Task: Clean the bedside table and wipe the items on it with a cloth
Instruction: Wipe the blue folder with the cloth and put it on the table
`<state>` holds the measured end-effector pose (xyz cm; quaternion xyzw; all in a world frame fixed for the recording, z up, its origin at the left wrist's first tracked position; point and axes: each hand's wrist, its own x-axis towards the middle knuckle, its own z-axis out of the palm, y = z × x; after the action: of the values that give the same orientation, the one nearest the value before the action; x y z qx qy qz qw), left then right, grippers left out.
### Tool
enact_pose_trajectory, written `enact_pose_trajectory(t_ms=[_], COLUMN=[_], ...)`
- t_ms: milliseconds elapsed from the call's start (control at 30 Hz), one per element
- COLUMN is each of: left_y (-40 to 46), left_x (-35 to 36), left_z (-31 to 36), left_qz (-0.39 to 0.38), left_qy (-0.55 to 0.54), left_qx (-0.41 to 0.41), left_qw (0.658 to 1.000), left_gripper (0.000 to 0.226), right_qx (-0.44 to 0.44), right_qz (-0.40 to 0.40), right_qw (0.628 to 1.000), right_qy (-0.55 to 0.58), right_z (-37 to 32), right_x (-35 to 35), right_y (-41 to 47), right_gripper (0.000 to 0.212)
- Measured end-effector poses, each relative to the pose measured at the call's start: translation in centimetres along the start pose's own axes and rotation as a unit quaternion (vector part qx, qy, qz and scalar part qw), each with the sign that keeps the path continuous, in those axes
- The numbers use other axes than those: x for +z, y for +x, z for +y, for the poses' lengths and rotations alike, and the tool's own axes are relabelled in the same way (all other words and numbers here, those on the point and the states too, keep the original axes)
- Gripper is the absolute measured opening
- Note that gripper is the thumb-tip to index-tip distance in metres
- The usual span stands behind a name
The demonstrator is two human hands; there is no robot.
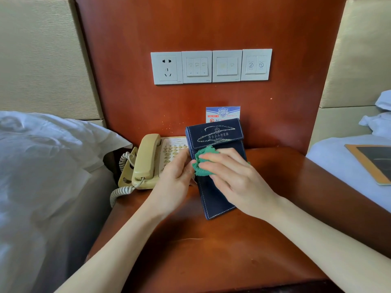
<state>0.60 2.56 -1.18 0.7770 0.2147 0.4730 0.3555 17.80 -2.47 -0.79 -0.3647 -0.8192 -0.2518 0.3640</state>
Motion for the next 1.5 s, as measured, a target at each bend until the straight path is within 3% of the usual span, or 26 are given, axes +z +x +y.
enact_pose_trajectory(t_ms=[300,600,733,933,1033,1167,1300,1367,1500], left_y=[0.0,0.2,0.5,1.0,1.3,1.3,1.1,1.1,1.0], left_x=[0.2,-0.2,-0.4,-1.2,-1.8,-2.1,-2.0,-1.9,-1.8], left_z=[0.0,-0.1,-0.5,-0.5,-0.6,-1.0,-1.0,-1.0,-1.1], left_qz=[0.026,0.074,0.113,0.218,0.201,0.162,0.139,0.124,0.093], left_qy=[0.030,0.018,0.020,0.072,0.093,0.128,0.133,0.115,0.095], left_qx=[-0.006,-0.050,-0.043,-0.017,-0.027,-0.040,-0.039,-0.044,-0.078], left_qw=[0.999,0.996,0.992,0.973,0.975,0.978,0.980,0.985,0.988], left_gripper=[0.027,0.030,0.024,0.027,0.030,0.028,0.030,0.034,0.034], right_qx=[0.064,0.268,0.328,0.318,0.347,0.410,0.441,0.445,0.447], right_qz=[0.042,0.069,0.132,0.223,0.192,0.094,0.042,0.028,-0.002], right_qw=[0.996,0.961,0.933,0.913,0.893,0.763,0.684,0.677,0.730], right_qy=[-0.040,0.024,0.063,0.122,0.215,0.490,0.579,0.586,0.517], right_z=[1.2,4.1,4.6,4.7,4.5,3.9,3.2,3.3,3.6], right_x=[-0.2,-0.7,-1.0,-1.6,-1.5,-1.5,-1.5,-1.6,-1.8], right_y=[-0.2,-0.9,-1.0,-0.6,-0.5,-0.1,0.0,0.1,0.1], right_gripper=[0.027,0.028,0.024,0.020,0.020,0.031,0.030,0.035,0.027])
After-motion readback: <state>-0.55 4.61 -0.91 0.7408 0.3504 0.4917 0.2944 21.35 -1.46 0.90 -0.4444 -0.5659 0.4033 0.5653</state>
